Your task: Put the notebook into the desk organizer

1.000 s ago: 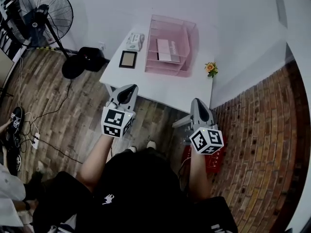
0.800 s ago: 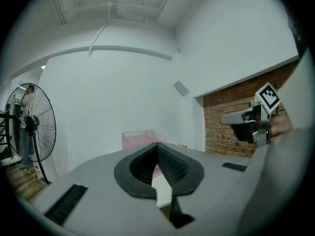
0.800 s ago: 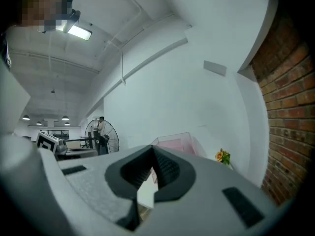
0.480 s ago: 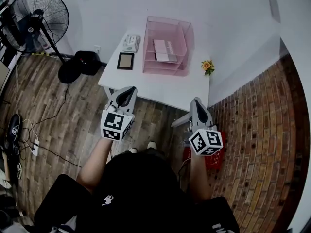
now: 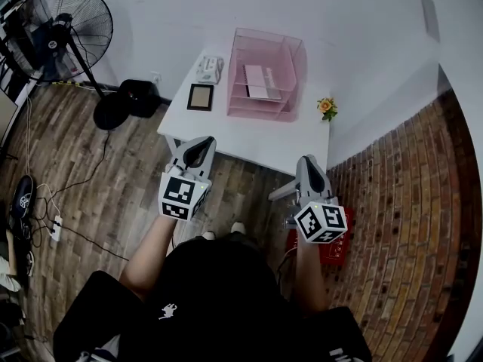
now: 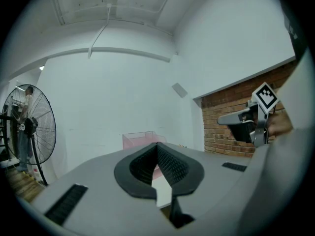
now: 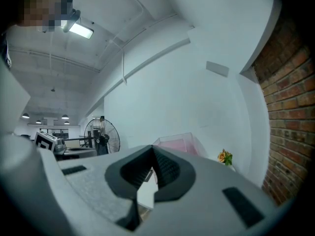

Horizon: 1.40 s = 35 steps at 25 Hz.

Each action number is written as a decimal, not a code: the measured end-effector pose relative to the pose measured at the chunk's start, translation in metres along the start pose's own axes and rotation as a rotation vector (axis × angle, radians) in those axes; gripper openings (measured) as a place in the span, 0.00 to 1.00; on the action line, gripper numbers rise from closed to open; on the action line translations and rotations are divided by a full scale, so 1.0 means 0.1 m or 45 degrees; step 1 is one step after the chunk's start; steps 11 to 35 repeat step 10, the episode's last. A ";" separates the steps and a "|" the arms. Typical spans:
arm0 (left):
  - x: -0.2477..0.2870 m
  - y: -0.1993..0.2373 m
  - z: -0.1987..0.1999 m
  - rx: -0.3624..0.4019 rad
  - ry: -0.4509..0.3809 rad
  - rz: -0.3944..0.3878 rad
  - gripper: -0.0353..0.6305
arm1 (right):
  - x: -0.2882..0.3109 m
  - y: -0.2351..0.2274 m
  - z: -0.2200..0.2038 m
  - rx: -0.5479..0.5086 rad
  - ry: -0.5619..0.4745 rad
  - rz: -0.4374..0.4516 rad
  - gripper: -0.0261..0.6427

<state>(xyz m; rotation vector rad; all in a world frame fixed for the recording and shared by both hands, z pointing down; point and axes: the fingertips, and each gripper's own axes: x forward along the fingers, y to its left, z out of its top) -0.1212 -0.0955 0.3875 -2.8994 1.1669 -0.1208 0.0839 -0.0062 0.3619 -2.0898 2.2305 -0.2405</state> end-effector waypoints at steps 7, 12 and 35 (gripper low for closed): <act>-0.02 0.07 -0.07 -0.018 0.011 0.007 0.06 | 0.03 0.04 -0.03 -0.012 0.006 -0.012 0.04; -0.01 0.10 -0.08 -0.020 0.015 0.008 0.06 | 0.07 0.05 -0.05 -0.016 0.014 -0.013 0.04; -0.01 0.10 -0.08 -0.020 0.015 0.008 0.06 | 0.07 0.05 -0.05 -0.016 0.014 -0.013 0.04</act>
